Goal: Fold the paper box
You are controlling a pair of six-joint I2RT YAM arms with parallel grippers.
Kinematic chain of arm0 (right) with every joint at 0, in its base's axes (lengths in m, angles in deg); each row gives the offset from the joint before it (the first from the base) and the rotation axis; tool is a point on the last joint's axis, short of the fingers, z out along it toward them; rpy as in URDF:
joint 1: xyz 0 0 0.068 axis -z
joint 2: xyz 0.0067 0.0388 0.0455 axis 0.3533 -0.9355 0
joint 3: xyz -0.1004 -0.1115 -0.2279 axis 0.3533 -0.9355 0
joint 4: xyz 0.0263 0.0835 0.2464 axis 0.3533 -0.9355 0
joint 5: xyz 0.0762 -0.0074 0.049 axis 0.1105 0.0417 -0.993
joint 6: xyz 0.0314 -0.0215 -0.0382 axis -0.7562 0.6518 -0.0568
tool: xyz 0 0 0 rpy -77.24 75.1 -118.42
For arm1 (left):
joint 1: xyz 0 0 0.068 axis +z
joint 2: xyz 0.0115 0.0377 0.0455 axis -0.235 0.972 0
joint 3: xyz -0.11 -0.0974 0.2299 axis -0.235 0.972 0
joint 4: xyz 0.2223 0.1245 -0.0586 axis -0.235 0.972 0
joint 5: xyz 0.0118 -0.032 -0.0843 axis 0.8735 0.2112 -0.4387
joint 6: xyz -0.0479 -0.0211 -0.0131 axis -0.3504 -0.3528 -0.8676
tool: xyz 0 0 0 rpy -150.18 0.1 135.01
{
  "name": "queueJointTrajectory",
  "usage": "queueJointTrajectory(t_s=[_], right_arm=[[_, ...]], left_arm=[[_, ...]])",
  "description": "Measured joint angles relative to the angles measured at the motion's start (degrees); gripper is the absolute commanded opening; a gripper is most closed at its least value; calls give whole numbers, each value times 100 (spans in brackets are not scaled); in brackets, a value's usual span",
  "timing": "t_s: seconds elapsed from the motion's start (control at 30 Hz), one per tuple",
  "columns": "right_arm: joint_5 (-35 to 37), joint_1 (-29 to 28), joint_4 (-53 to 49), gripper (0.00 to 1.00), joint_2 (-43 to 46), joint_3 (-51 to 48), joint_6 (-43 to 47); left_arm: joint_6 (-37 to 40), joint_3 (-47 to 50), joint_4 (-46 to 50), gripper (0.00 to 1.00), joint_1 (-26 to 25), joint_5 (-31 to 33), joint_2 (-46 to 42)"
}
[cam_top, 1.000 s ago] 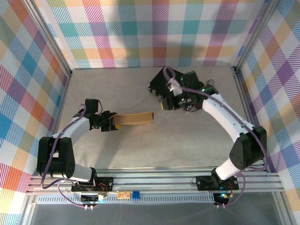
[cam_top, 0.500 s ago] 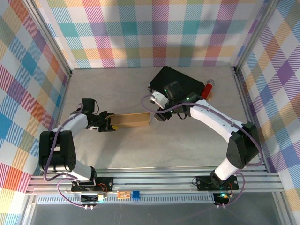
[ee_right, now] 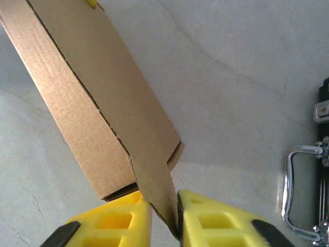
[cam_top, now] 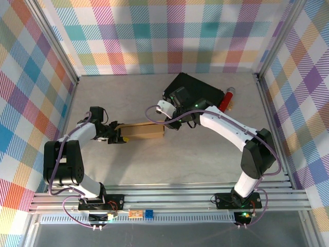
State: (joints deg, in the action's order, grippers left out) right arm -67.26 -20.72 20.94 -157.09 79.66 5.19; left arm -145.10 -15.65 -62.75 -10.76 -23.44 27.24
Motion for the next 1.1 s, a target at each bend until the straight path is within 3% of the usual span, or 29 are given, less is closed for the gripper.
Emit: queueJointTrajectory(t_s=[0.3,0.57,1.1], right_arm=[[138,-39,-210,0,-160,260,-264],[501,-173,-570,0,-417,726,-1021],[907,-323,-337,0,-474,697,-4159]], left_arm=[[-4,-37,42,2,11,-13,59],[-31,-39,35,2,33,-48,101],[-382,11,-284,2,37,-37,131]])
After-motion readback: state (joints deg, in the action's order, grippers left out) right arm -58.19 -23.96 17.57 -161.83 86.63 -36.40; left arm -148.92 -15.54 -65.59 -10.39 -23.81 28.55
